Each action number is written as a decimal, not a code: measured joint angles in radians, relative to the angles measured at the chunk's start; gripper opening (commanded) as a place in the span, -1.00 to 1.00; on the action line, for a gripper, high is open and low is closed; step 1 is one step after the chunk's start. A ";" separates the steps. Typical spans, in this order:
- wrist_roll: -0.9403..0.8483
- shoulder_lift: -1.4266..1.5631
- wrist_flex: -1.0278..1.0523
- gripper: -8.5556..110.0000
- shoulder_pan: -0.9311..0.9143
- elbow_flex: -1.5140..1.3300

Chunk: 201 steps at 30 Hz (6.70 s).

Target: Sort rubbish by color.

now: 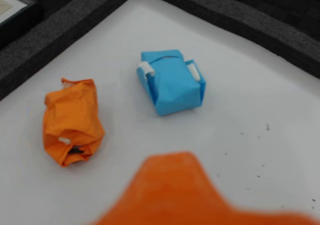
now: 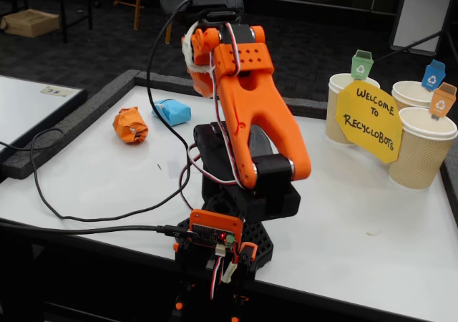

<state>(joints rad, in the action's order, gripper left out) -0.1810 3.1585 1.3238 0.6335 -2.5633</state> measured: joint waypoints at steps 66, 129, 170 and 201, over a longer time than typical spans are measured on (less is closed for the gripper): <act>0.000 -1.916 -0.293 -0.35 -0.044 1.000; 0.000 -2.158 -0.259 -0.29 0.015 1.368; 0.000 -2.310 -0.129 -0.85 0.020 1.643; 0.000 -1.603 -0.087 -0.85 -0.173 1.011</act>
<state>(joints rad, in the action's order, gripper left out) -0.1810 1.5555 1.2364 0.4602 -1.5524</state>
